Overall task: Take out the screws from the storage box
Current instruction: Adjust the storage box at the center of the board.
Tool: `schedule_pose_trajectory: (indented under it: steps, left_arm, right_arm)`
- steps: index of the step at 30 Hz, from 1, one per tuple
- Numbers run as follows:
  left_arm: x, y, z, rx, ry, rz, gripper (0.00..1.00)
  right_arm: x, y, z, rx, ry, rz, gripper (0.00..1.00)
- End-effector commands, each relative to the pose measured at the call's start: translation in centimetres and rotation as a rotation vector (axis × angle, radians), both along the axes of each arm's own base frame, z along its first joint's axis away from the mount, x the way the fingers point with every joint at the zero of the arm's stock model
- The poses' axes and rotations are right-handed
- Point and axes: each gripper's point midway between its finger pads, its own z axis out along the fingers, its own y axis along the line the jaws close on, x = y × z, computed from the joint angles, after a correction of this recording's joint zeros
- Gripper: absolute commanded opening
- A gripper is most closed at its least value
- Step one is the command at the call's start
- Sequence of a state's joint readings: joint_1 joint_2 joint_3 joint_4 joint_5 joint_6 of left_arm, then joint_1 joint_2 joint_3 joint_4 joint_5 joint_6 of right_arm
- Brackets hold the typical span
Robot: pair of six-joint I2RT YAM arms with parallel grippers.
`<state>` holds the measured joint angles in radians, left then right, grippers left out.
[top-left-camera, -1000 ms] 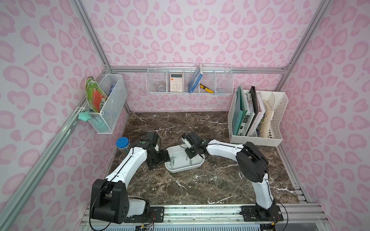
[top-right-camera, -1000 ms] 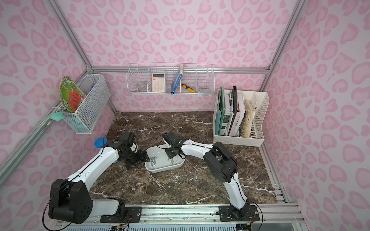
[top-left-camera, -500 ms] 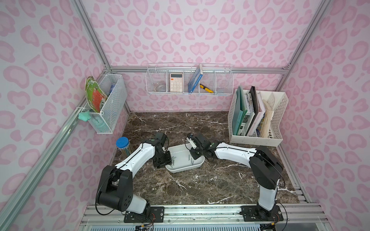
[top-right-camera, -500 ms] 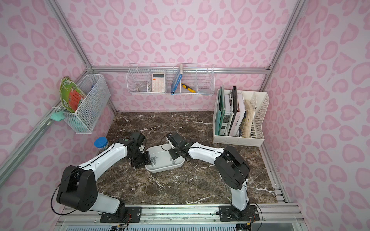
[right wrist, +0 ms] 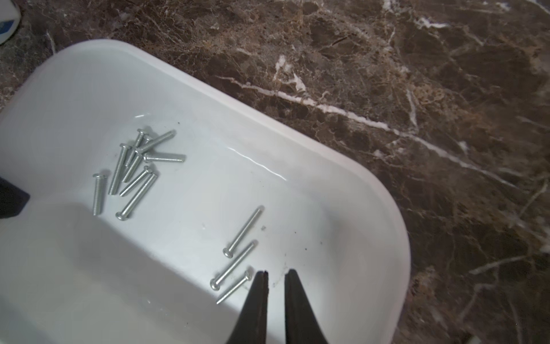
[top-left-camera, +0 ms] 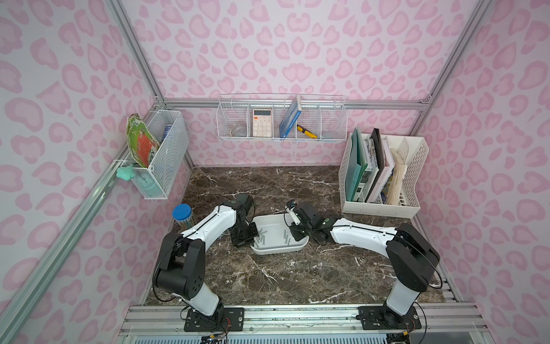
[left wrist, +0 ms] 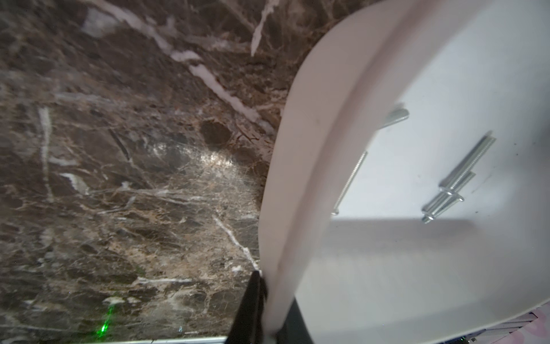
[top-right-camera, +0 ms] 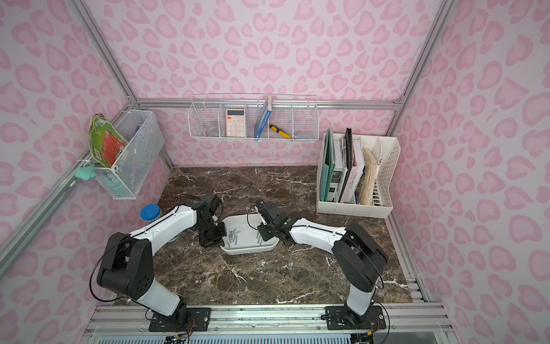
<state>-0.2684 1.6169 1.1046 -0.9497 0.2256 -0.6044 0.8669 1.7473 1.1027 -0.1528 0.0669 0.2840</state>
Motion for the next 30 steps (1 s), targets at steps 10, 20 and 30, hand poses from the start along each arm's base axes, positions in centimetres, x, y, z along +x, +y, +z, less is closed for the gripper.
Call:
schedule_pose_trajectory:
  steps: [10,20,30]
  left_arm:
    - [-3.6,2.7,6.3,0.165,0.212,0.026,0.0]
    - [-3.5,3.5,8.1,0.212,0.215,0.02,0.0]
    - [-1.6,2.2,5.4,0.149,0.153,0.048,0.0]
  right_arm:
    - [1.3,-1.0,0.6,0.057,-0.005,-0.027,0.17]
    - [1.2,-0.3,1.1,0.093,0.0,-0.01,0.2]
    - [0.6,-0.4,2.5,0.125,-0.015,0.006,0.24]
